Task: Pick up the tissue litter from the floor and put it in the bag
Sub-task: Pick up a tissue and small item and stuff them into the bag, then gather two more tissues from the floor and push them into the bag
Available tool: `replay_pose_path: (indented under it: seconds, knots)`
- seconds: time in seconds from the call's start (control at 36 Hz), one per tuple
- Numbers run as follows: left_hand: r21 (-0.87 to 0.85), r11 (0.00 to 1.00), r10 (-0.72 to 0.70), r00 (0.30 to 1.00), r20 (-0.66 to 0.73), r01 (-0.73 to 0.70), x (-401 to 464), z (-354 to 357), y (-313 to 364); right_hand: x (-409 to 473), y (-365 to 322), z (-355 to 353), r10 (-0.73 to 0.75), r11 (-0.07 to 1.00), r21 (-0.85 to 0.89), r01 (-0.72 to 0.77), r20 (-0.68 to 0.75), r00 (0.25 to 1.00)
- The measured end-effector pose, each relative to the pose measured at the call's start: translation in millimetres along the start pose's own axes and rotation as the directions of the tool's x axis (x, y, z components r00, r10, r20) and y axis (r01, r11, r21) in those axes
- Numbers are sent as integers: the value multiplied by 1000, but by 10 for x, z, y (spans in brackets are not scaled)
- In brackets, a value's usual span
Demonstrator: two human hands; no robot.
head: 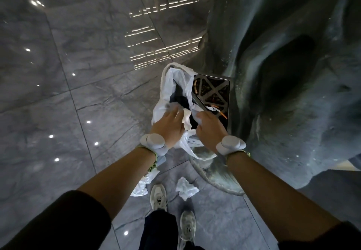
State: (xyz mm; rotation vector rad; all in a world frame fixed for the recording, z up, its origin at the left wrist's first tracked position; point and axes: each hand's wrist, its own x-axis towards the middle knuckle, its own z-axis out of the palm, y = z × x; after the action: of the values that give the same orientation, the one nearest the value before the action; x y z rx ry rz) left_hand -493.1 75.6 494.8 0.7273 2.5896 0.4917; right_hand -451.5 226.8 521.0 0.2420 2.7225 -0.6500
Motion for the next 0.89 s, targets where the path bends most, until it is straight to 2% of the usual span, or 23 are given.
replay_pose_path:
  seconds: [0.08, 0.17, 0.28, 0.47, 0.67, 0.81, 0.89]
  knots:
    - [13, 1000, -2, 998, -69, 3, -249, 82, 97, -206, 52, 24, -41, 999, 15, 42, -40, 998]
    - [20, 1000, -17, 989, -144, 20, -520, 134, 224, -446, 92, 59, -156, 987, 16, 158, -98, 983]
    - [49, 997, -56, 981, -184, 66, -978, 230, 409, -841, 110, 126, -216, 969, 91, 232, -151, 965]
    - [-13, 992, -122, 968, -219, 122, -1544, 466, 384, -1199, 90, 462, -254, 951, 148, 271, -126, 959]
    - [-106, 949, -305, 948, -86, 296, -1955, 1319, -70, -1358, 276, 1378, -190, 953, 263, 150, 133, 973]
    - [-106, 925, -363, 931, 32, 365, -2088, 2024, -447, -1345, 634, 2041, -126, 982, 165, 87, 239, 963]
    - [-68, 916, -390, 917, 90, 396, -2189, 2500, -785, -1309, 884, 2522, -119, 990, 102, 98, 236, 964]
